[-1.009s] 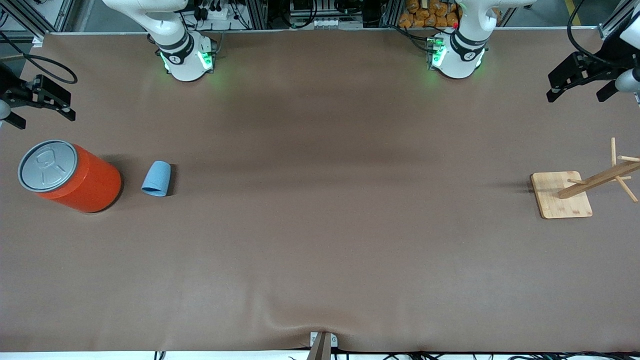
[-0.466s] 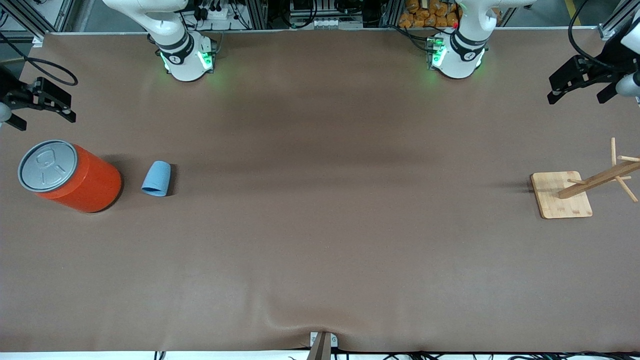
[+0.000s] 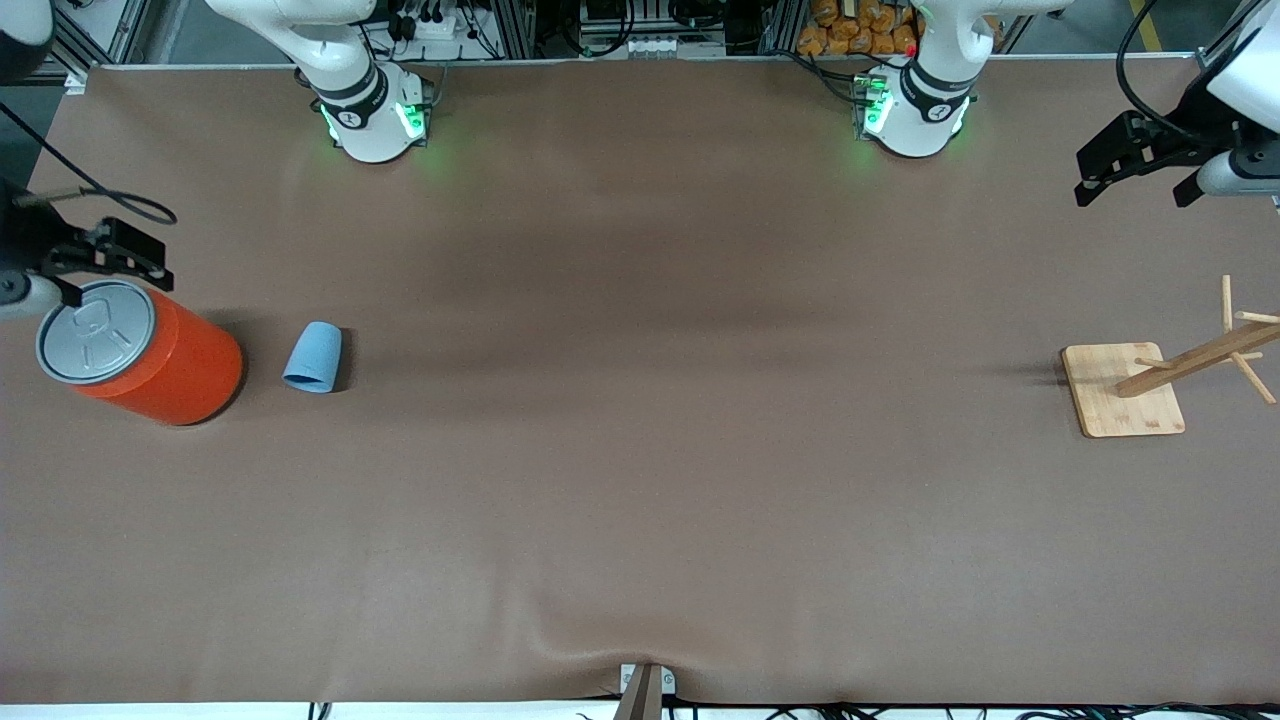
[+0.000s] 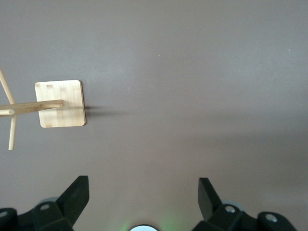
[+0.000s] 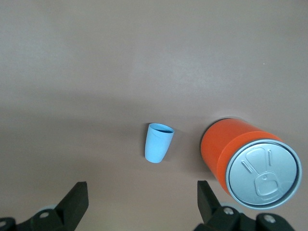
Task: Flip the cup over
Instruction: 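Move the right gripper down toward the blue cup beside the canister, then close the right gripper on the blue cup's base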
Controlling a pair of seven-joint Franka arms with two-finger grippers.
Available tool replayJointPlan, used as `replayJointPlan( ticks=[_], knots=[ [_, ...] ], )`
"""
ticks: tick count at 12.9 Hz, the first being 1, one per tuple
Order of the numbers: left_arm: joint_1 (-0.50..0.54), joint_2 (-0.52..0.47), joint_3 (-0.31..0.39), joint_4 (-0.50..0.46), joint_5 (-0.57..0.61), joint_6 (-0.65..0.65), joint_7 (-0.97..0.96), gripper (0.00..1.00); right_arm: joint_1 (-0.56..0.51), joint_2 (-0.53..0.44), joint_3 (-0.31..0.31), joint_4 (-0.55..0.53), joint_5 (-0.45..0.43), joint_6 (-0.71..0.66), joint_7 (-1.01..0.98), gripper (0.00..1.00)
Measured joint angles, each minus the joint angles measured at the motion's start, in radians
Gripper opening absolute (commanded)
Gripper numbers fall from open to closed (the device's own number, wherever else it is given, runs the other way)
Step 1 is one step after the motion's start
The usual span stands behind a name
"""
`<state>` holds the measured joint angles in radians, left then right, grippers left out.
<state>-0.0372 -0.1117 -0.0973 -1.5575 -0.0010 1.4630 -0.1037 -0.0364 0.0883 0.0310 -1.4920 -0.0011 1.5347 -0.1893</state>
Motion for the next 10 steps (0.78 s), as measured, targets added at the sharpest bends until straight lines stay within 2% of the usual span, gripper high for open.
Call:
replayJointPlan(
  ticks=[4, 6, 10],
  knots=[
    [0.001, 0.0, -0.012, 0.0, 0.0, 0.0, -0.008, 1.0, -0.003, 0.078, 0.001, -0.037, 0.026, -0.008, 0.001, 1.0],
    [0.005, 0.0, -0.011, -0.001, 0.0, 0.0, -0.008, 1.0, -0.003, 0.103, 0.004, -0.116, 0.074, 0.032, 0.034, 1.0],
    [0.006, 0.003, -0.01, -0.001, 0.0, 0.001, -0.008, 1.0, -0.005, 0.103, 0.001, -0.287, 0.085, 0.151, 0.169, 1.0]
  ],
)
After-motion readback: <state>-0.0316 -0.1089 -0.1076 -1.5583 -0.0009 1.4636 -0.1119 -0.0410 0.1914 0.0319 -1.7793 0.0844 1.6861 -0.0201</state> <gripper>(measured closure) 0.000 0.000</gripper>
